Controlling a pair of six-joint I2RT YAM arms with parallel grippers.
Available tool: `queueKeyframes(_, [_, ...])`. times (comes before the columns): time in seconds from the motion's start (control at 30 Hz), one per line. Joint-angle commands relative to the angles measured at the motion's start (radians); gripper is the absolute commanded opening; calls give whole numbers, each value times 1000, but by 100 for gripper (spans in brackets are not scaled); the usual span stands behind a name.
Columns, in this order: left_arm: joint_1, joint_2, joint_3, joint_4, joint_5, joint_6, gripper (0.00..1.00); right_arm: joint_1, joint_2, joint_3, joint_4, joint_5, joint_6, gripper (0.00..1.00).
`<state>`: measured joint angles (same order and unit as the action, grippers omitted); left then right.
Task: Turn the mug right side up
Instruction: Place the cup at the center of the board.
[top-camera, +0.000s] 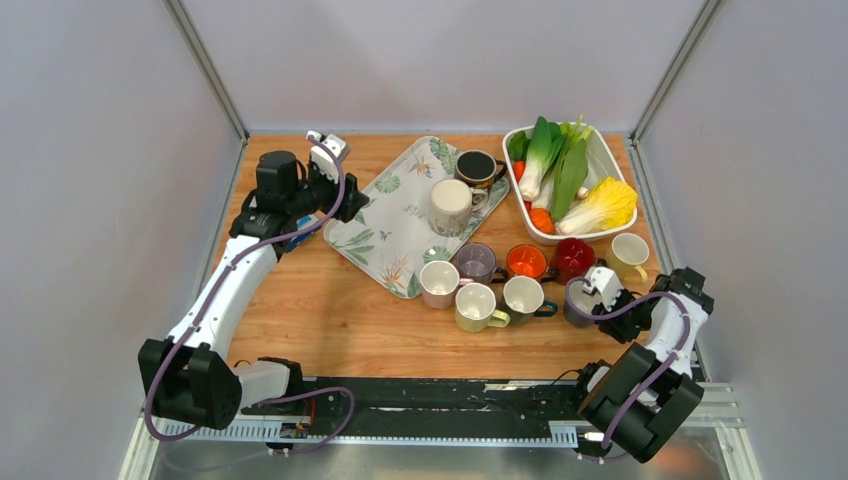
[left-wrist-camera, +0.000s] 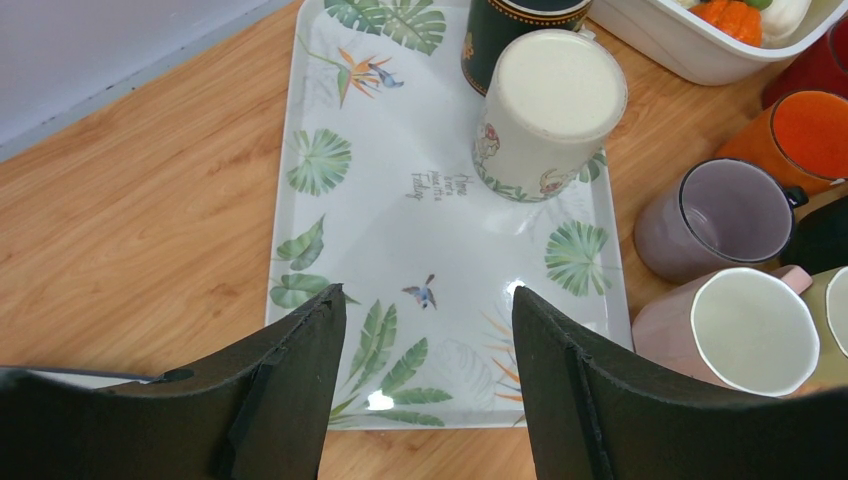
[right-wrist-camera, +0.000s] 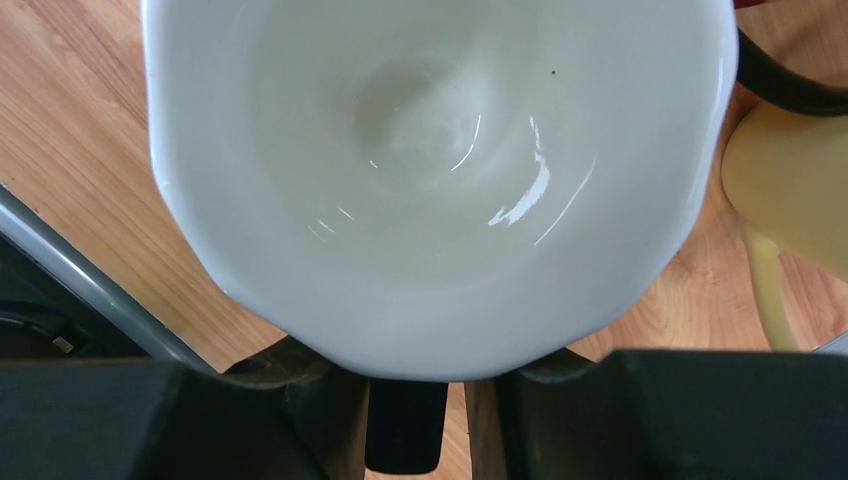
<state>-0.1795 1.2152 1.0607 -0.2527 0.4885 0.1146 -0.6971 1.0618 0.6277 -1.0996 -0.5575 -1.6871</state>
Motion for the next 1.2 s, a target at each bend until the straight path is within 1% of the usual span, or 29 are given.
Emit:
queueKeyframes(0.0, [6, -26, 0, 19, 22, 16, 69, -4, -4, 1, 1, -45, -54, 37])
queueKeyframes(0.17, [6, -24, -7, 31, 24, 8, 69, -4, -11, -17, -12, -106, -113, 36])
queueKeyframes(0.27, [5, -24, -10, 32, 31, 3, 69, 0, -9, -28, -3, -128, -138, 31])
queueKeyframes(0.33, [5, -23, -10, 31, 33, 3, 69, 5, -3, -36, 11, -120, -139, 30])
queueKeyframes(0.53, [5, -28, -16, 23, 32, 4, 69, 7, 20, -33, 51, -122, -122, 31])
queueKeyframes(0.6, [5, -27, -19, 25, 34, 0, 69, 11, 35, -30, 76, -128, -104, 29])
queueKeyframes(0.7, [4, -23, -18, 31, 36, -4, 69, 19, 68, -28, 119, -128, -75, 21])
queueKeyframes(0.8, [4, -21, -13, 32, 38, -5, 69, 23, 111, -24, 137, -131, -84, 19])
queueKeyframes(1.0, [6, -20, -8, 10, 38, 5, 68, 28, 161, -24, 169, -127, -99, 19])
queueKeyframes(1.17, [5, -20, -2, 2, 34, 9, 68, 29, 173, 1, 152, -79, -83, 33])
